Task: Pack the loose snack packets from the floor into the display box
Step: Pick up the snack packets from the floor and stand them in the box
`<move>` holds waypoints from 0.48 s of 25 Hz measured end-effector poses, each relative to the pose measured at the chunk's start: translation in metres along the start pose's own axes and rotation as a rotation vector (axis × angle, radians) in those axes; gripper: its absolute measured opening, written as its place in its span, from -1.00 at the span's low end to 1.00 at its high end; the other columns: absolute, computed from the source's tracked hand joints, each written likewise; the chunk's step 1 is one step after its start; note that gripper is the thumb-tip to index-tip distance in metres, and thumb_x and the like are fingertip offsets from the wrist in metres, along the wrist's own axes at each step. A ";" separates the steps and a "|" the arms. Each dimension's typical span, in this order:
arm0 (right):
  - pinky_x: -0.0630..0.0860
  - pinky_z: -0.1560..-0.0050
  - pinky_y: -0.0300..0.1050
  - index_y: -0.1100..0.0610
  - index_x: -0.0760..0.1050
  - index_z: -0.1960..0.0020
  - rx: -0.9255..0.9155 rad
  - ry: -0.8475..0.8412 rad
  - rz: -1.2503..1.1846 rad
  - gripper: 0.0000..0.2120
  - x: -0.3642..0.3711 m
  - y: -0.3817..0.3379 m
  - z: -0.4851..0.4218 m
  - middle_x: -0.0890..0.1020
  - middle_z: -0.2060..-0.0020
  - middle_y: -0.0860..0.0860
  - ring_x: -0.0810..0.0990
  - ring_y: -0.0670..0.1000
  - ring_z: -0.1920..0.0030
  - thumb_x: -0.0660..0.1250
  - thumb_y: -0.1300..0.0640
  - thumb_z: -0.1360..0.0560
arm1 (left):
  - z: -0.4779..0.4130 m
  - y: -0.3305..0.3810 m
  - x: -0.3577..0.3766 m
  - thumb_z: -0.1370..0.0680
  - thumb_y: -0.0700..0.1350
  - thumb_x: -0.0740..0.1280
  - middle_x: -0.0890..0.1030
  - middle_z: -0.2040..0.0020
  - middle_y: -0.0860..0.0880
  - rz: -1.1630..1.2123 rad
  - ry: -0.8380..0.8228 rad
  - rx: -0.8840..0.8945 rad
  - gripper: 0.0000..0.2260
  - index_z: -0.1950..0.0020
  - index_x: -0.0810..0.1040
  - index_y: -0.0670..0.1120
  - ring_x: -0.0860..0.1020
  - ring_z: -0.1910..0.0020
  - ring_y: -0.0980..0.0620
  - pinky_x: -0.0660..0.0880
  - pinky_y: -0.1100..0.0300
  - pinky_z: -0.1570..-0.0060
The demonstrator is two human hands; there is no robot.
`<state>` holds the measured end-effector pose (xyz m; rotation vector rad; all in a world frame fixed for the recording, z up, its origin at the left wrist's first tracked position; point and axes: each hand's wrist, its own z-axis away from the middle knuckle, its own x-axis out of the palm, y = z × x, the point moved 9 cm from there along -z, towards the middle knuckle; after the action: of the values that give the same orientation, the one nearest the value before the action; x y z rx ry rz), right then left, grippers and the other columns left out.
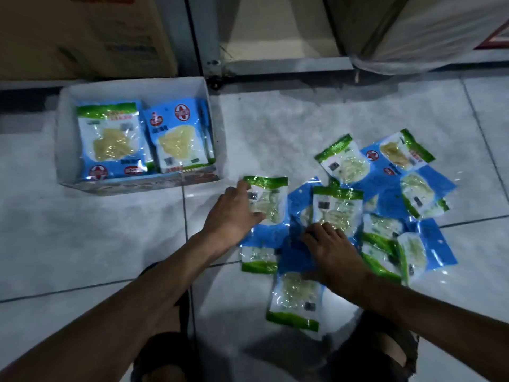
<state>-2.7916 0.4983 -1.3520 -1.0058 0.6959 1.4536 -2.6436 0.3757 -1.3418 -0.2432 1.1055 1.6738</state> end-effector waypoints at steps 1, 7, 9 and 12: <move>0.56 0.08 0.06 0.17 0.57 -0.09 0.019 0.018 0.016 -0.26 0.006 -0.002 -0.001 0.57 0.00 0.13 0.55 0.19 0.03 0.62 -0.15 -0.01 | -0.004 -0.007 0.009 -0.43 0.02 0.48 0.47 -0.30 -0.20 0.039 0.009 -0.055 -0.35 -0.41 0.26 -0.09 0.45 -0.28 -0.20 0.42 0.01 -0.21; 0.47 0.05 0.02 0.07 0.58 0.11 0.012 0.185 -0.209 -0.72 0.001 -0.008 0.000 0.56 0.03 0.03 0.50 0.11 0.02 0.55 0.04 -0.24 | -0.020 -0.016 0.016 -0.34 -0.03 0.57 0.44 -0.29 -0.21 0.048 0.254 -0.190 -0.27 -0.37 0.26 -0.12 0.46 -0.25 -0.23 0.43 -0.06 -0.20; 0.34 -0.04 -0.08 0.03 0.54 0.12 -0.008 0.202 -0.374 -0.76 -0.005 0.000 0.005 0.59 0.06 -0.05 0.51 0.05 0.01 0.51 0.02 -0.29 | -0.027 -0.022 0.018 -0.29 -0.01 0.59 0.51 -0.23 -0.17 0.098 0.260 -0.225 -0.33 -0.29 0.36 -0.10 0.51 -0.19 -0.21 0.47 -0.07 -0.18; 0.32 -0.05 -0.16 0.05 0.47 0.14 -0.024 0.211 -0.654 -0.80 -0.020 0.009 0.009 0.57 0.24 -0.08 0.49 -0.02 0.15 0.47 0.04 -0.35 | -0.037 -0.037 0.021 -0.17 0.10 0.58 0.62 -0.01 -0.07 0.158 0.254 -0.265 -0.48 -0.01 0.50 -0.03 0.60 0.00 -0.11 0.55 -0.03 -0.03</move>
<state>-2.8028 0.4960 -1.3314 -1.2694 0.4332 0.7949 -2.6347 0.3616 -1.3959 -0.5639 1.1084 1.9725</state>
